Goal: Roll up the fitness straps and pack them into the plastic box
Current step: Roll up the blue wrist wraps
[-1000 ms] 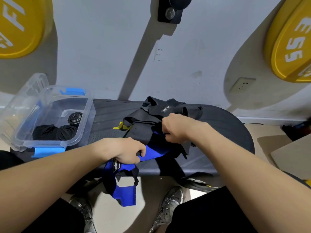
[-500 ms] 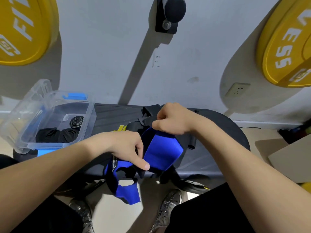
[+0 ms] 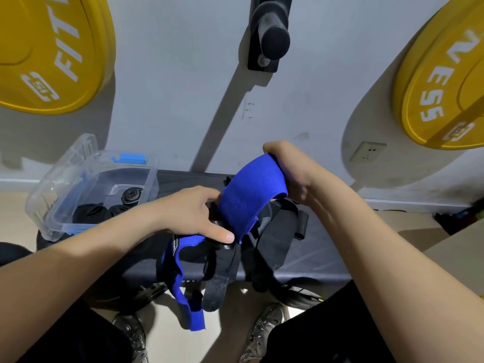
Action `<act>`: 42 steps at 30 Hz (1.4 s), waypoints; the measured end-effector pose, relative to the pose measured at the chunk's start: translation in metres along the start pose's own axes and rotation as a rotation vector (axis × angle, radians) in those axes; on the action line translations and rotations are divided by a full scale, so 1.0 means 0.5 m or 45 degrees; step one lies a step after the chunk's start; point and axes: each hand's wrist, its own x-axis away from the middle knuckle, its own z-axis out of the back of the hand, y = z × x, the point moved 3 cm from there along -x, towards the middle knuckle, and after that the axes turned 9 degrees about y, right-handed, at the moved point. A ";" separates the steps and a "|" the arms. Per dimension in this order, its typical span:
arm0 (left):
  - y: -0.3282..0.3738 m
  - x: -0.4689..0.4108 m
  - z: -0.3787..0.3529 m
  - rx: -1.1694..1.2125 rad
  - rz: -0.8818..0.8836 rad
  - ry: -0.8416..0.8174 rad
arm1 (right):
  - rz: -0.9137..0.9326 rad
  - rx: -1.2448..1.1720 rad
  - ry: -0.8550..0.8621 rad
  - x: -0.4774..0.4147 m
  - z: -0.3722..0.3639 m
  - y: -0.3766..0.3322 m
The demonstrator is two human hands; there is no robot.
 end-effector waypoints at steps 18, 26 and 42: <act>0.018 0.108 0.153 0.579 0.216 0.355 | 0.354 0.216 0.297 0.079 -0.010 -0.028; -0.035 0.119 0.161 0.127 0.341 0.544 | 0.144 0.430 0.232 0.110 -0.022 -0.034; -0.023 0.131 0.159 -0.055 0.138 0.283 | 0.227 0.147 -0.120 0.150 -0.078 -0.088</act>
